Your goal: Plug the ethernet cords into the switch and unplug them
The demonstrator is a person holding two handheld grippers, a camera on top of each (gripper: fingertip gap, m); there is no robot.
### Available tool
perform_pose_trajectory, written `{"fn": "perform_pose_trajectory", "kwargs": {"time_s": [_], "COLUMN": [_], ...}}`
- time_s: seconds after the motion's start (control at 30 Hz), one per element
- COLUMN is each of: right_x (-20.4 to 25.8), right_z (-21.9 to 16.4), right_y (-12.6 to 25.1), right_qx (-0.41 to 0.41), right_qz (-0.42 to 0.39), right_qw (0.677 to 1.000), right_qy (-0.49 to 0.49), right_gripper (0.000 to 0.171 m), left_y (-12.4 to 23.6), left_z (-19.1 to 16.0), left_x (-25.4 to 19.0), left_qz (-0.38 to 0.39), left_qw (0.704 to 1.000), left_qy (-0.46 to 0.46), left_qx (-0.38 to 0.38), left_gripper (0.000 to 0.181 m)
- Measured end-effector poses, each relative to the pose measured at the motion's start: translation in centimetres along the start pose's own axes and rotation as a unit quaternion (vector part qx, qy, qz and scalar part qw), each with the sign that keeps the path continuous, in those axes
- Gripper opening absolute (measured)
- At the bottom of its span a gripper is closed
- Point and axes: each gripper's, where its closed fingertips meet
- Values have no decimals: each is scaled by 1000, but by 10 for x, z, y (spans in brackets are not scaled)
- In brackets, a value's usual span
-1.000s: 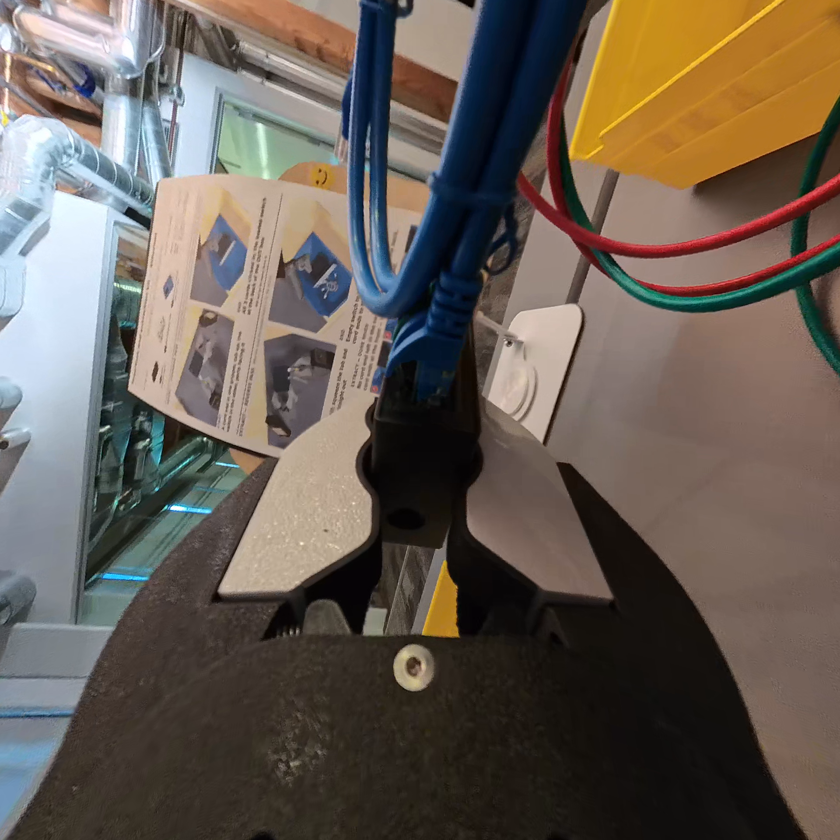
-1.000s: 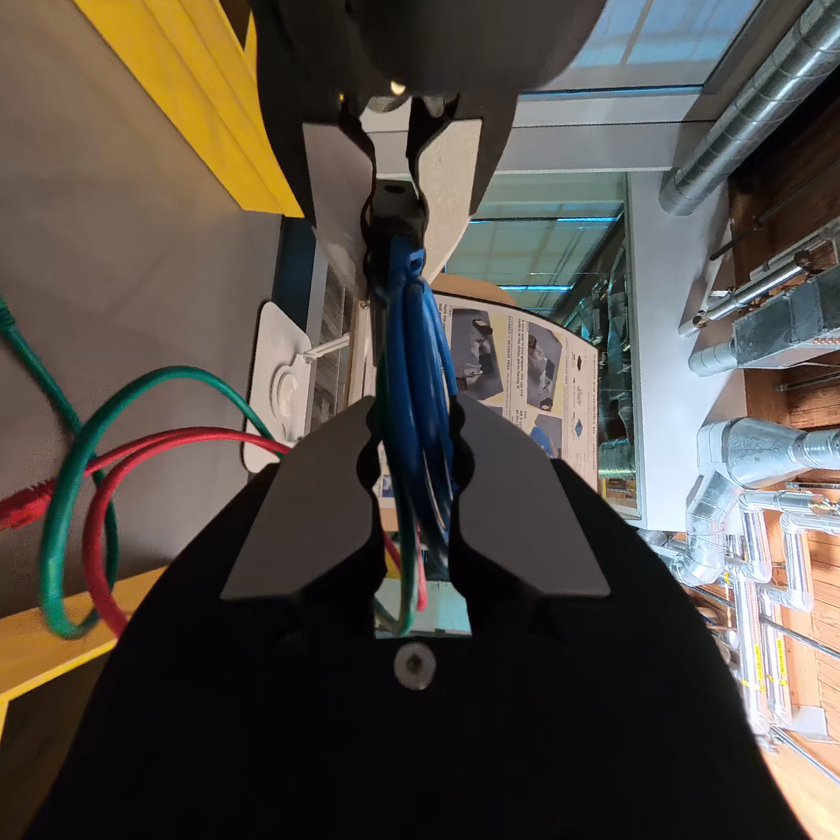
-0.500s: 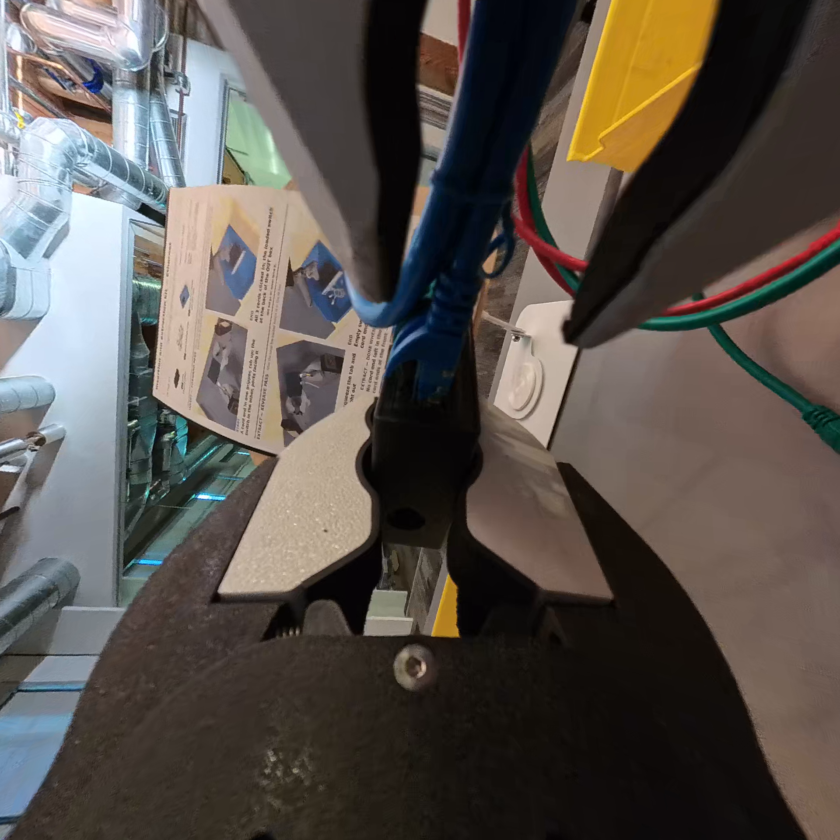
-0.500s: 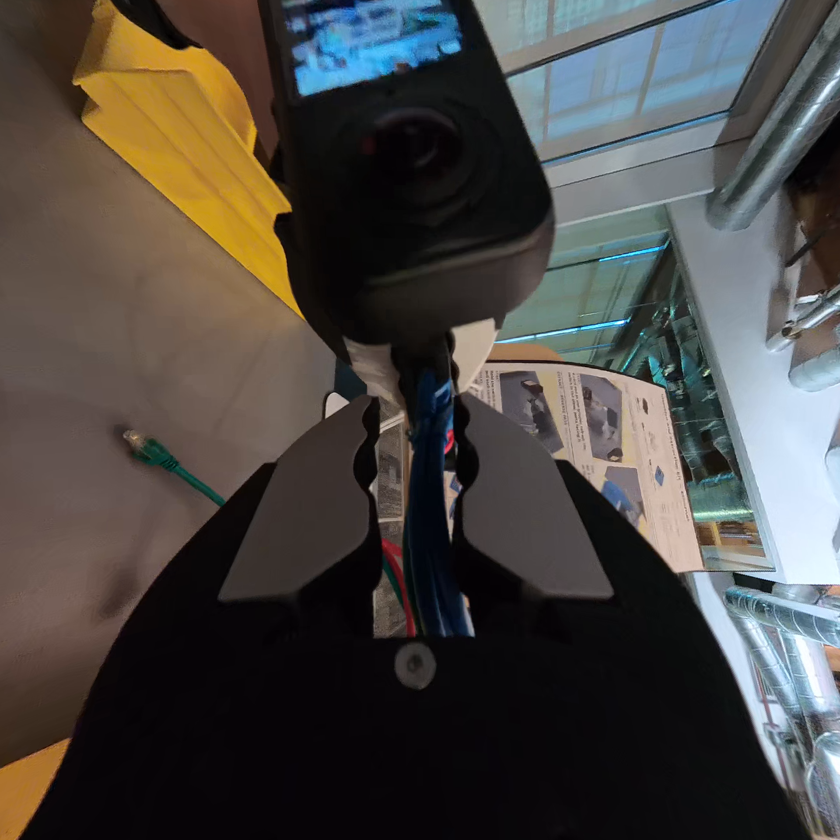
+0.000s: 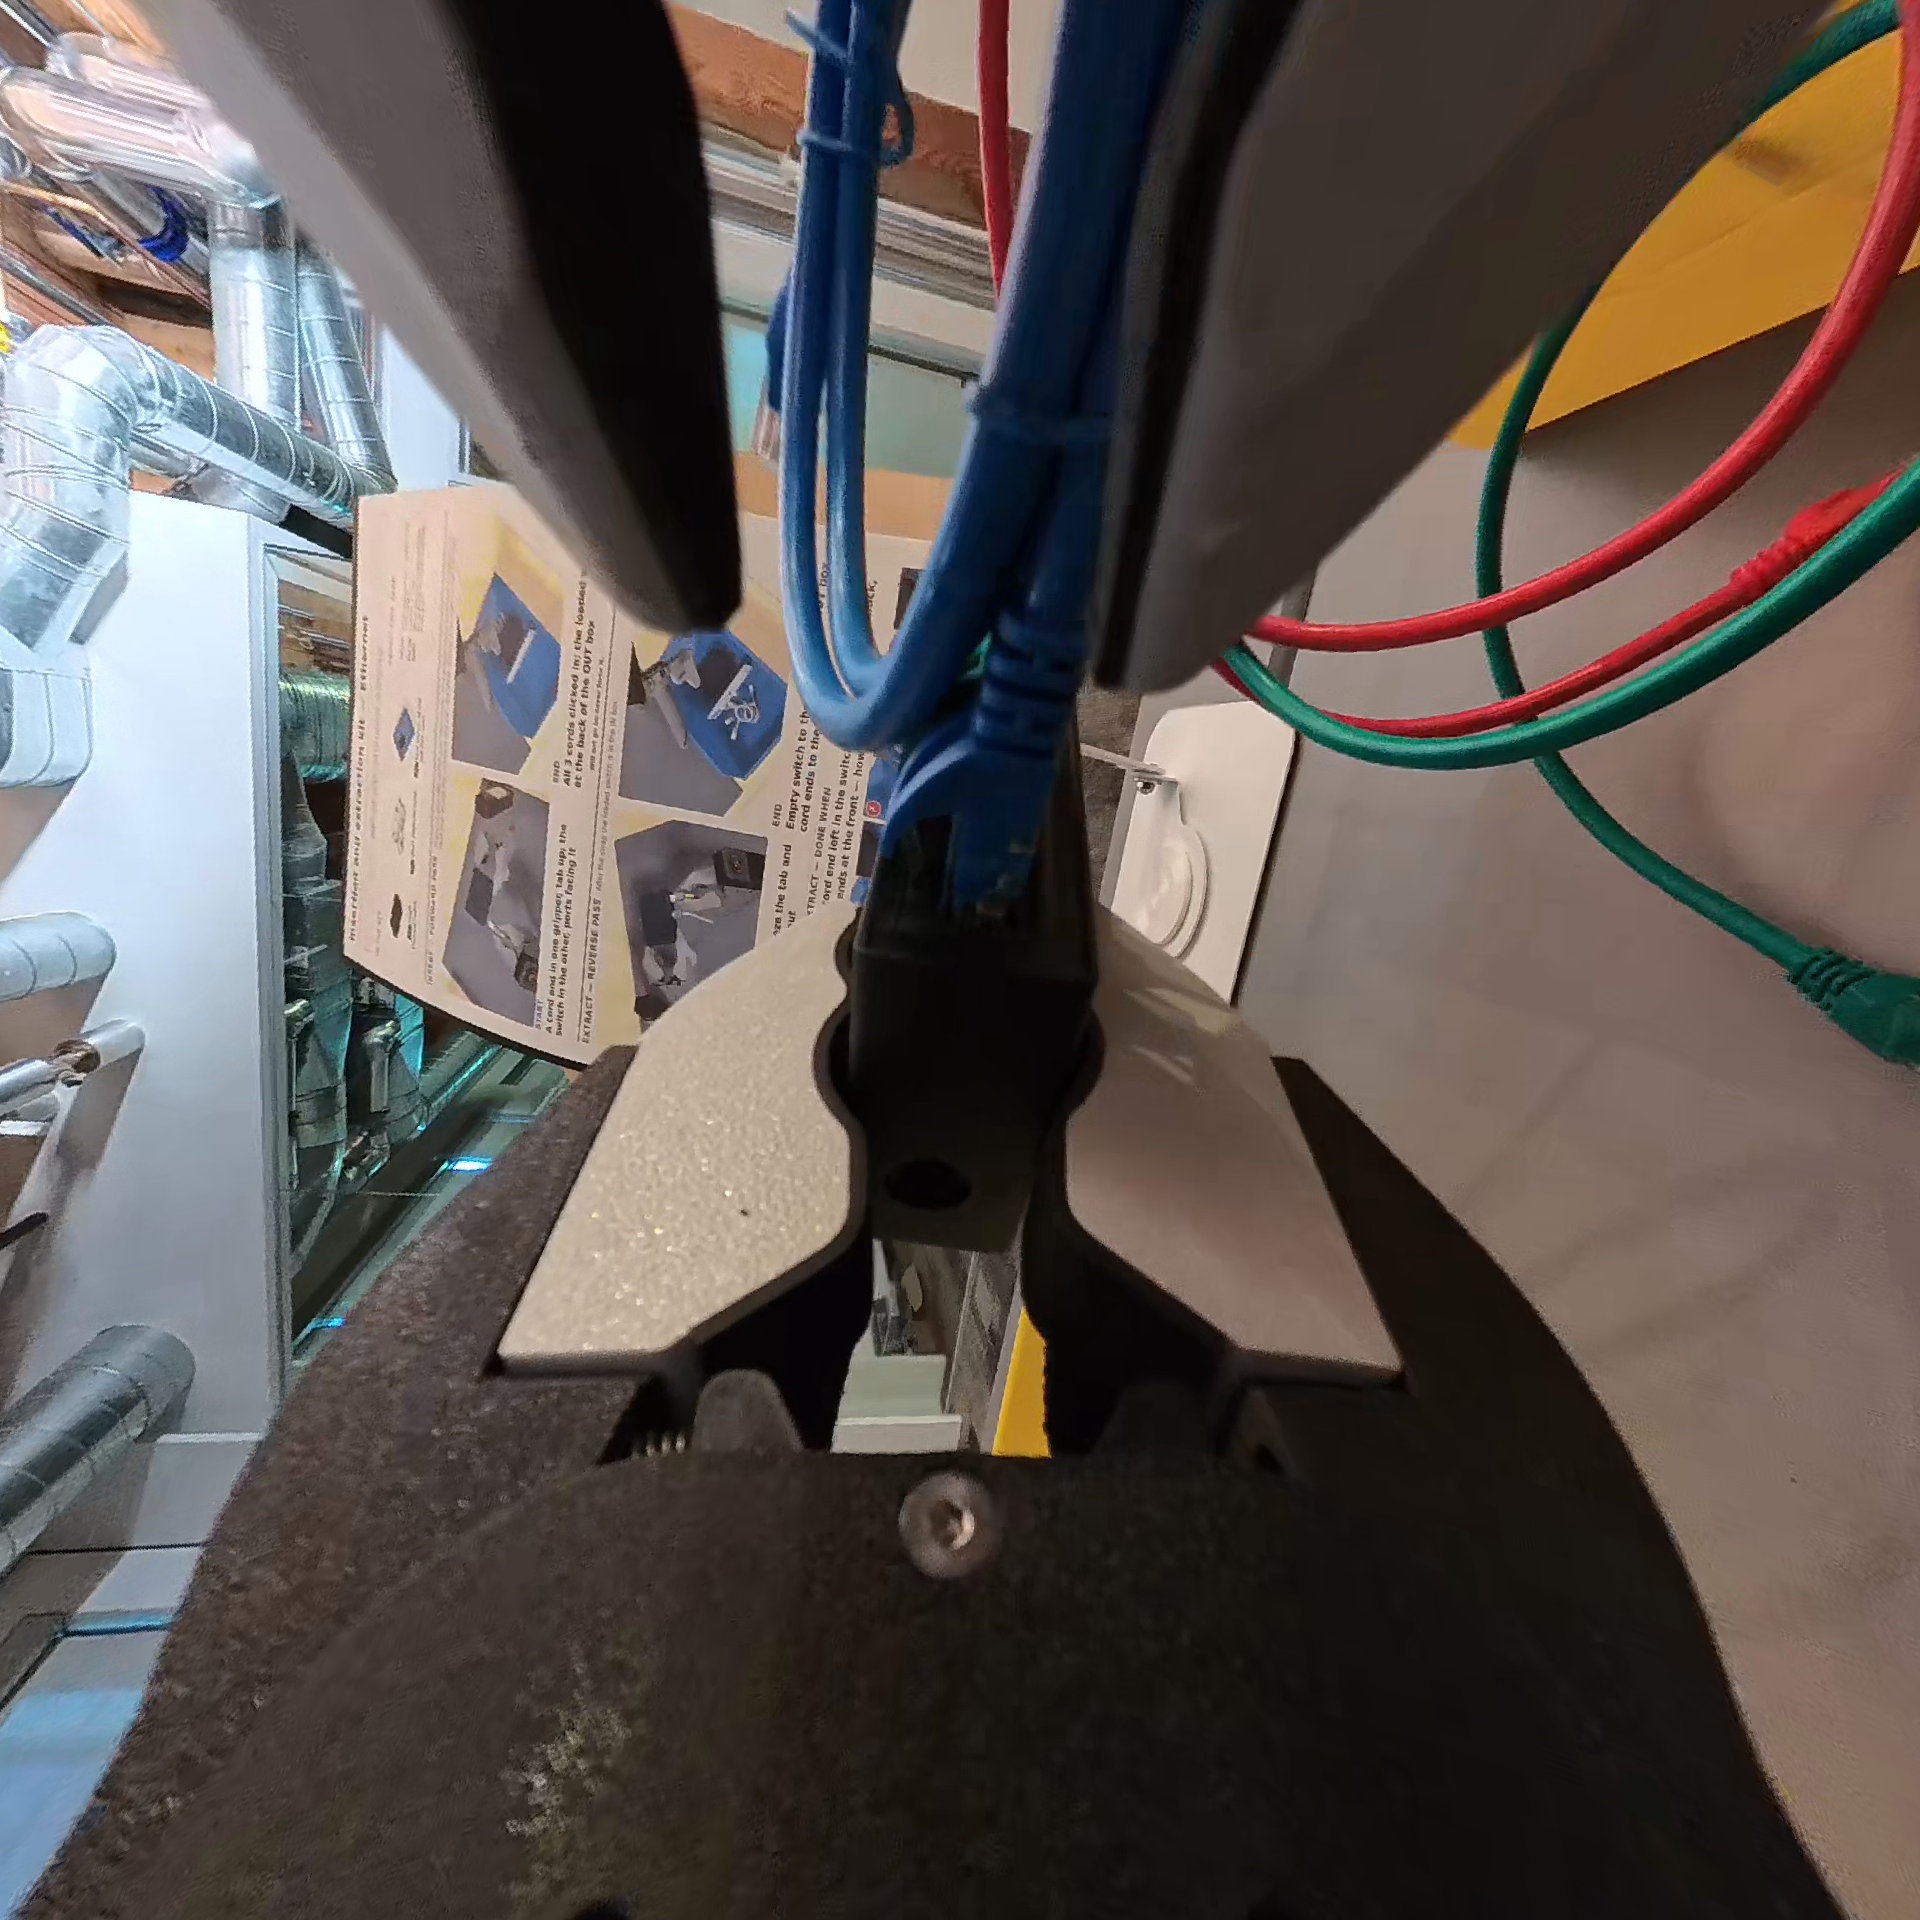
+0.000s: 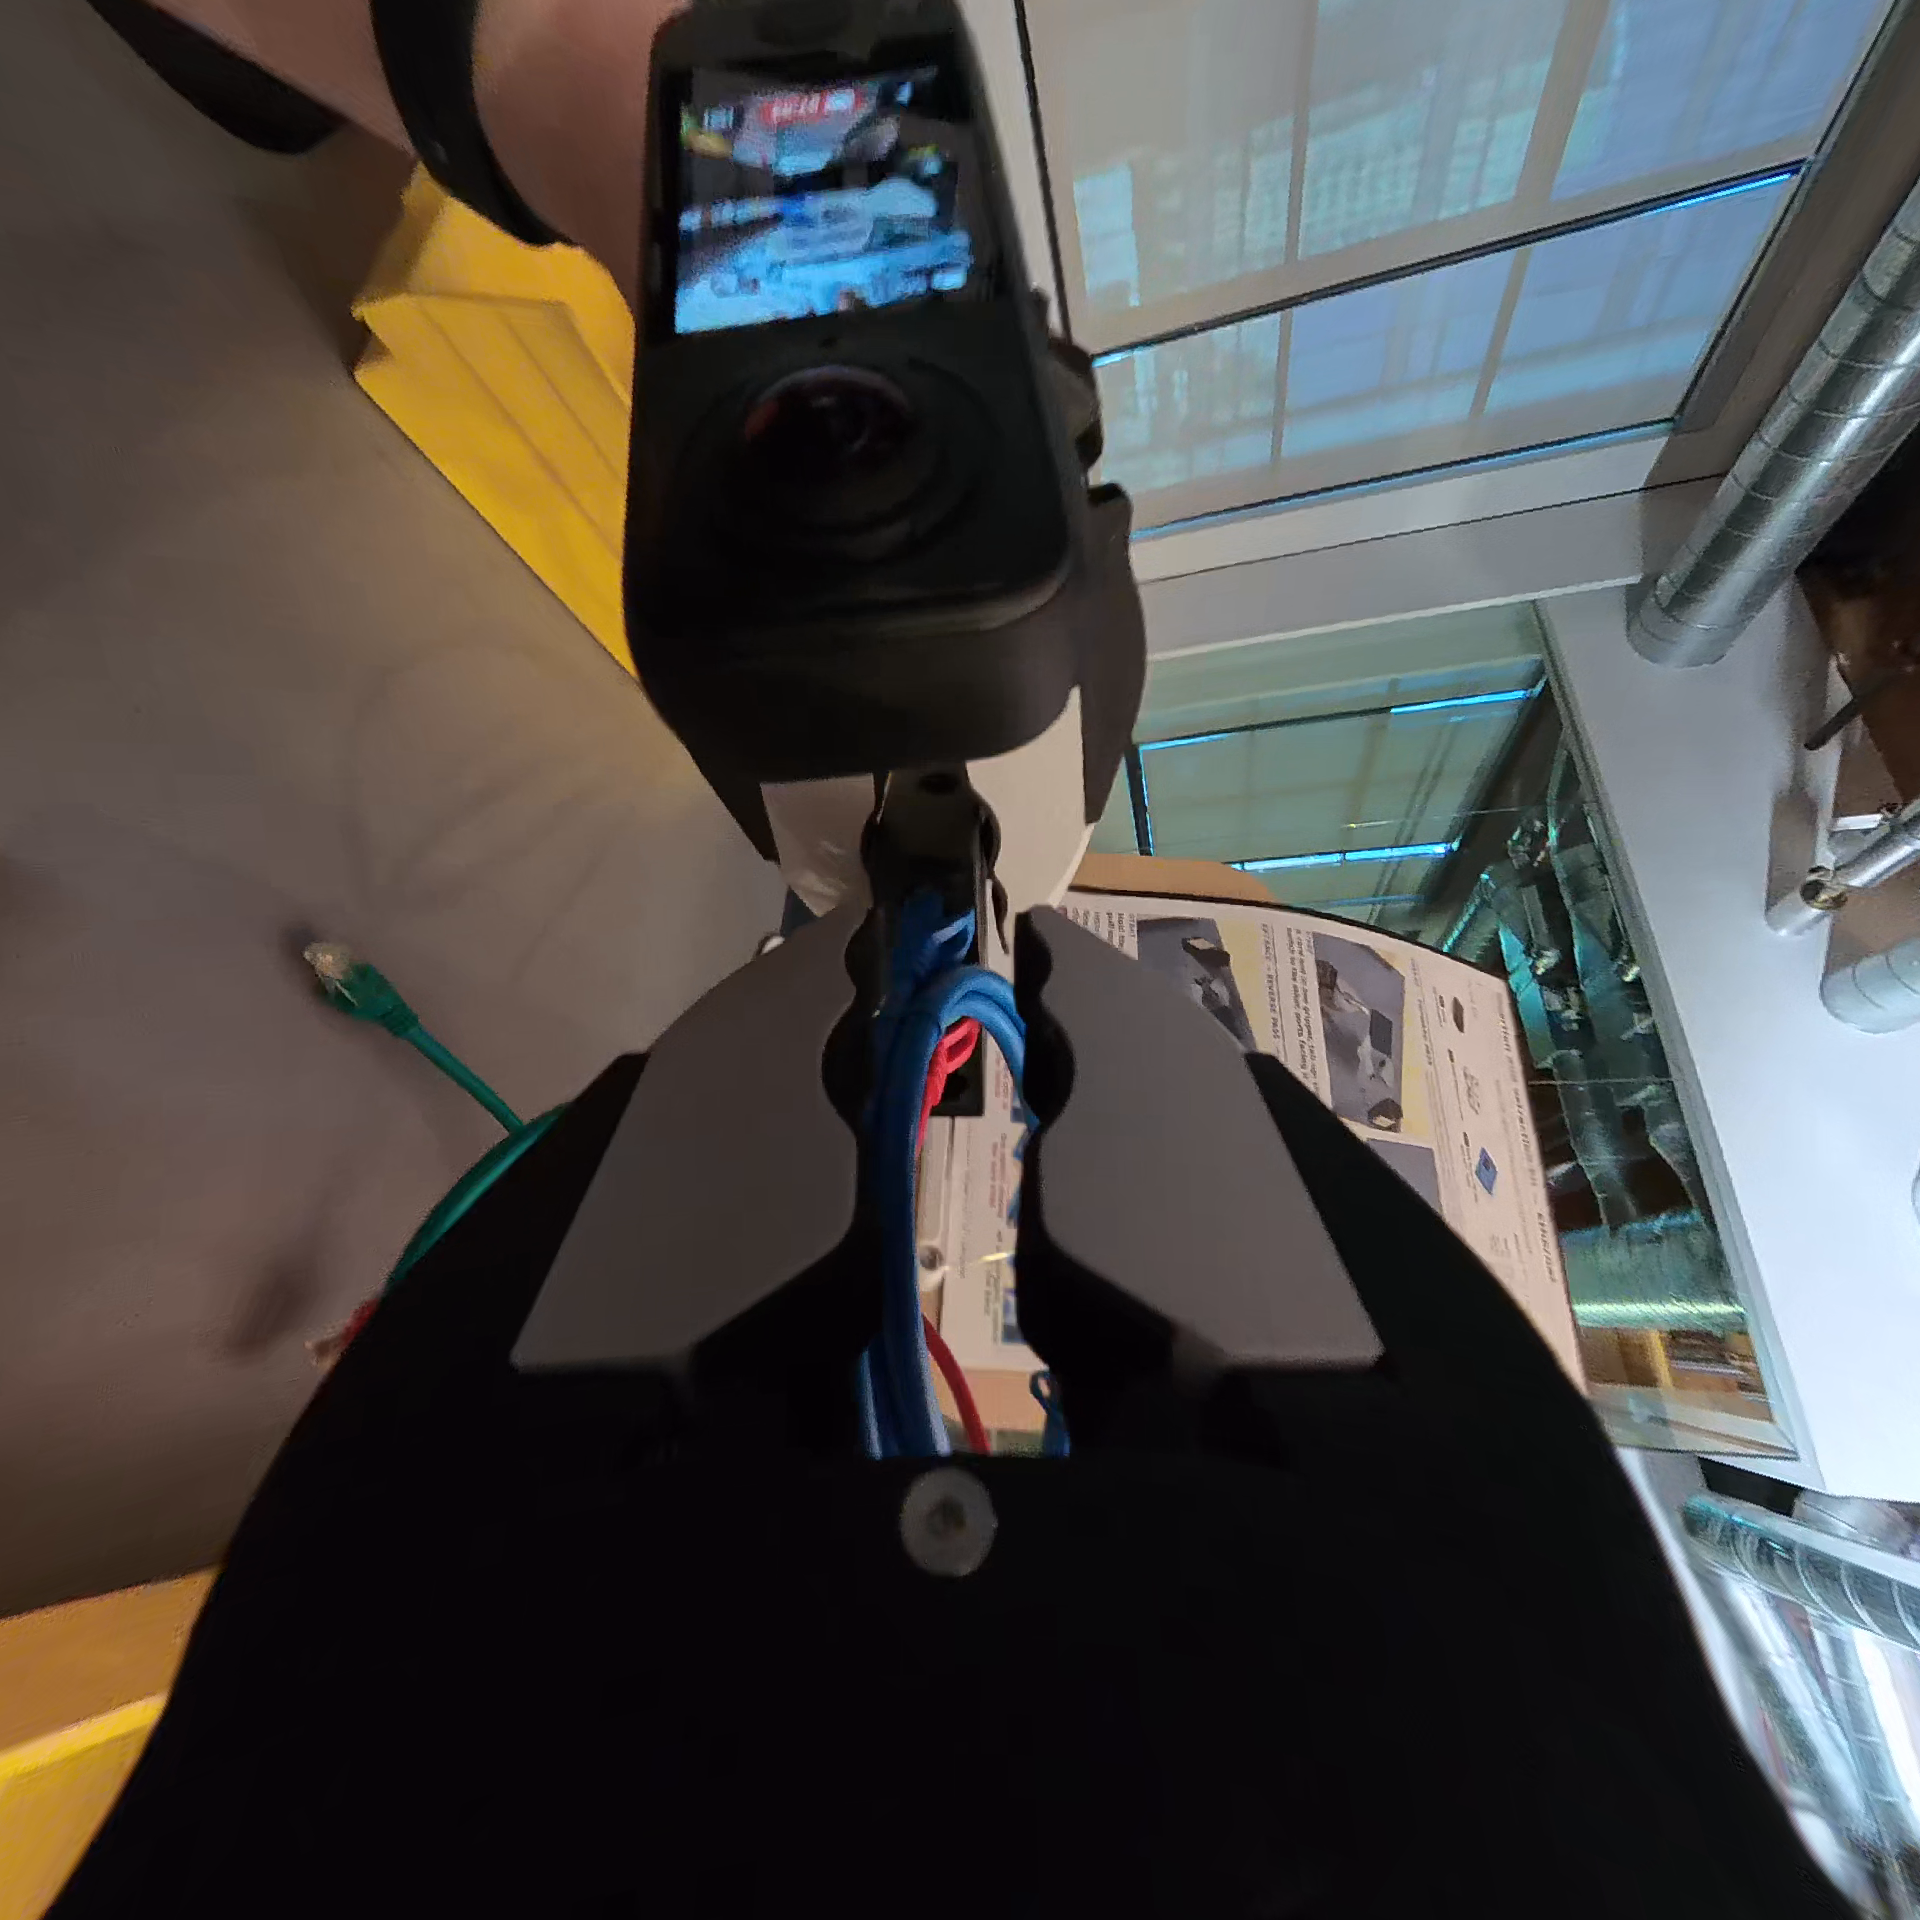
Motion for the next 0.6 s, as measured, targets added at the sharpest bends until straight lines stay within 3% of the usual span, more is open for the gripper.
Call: {"fn": "perform_pose_trajectory", "kwargs": {"time_s": [0.6], "right_x": [11], "right_z": [-21], "right_y": [-14], "right_qx": [69], "right_qz": [12], "right_qw": [996], "right_qy": [58], "right_gripper": [25], "left_y": [3], "left_z": [10], "left_x": [-5], "left_qz": [2], "left_qw": [1000], "left_qy": [-29], "left_qx": [1], "left_gripper": [29]}}
Point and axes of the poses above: each gripper's, where its closed fingertips meet, y back along the fingers, z out of its top, x = y × z across the jaws, and after that the axes turned 6 degrees about z, right-handed
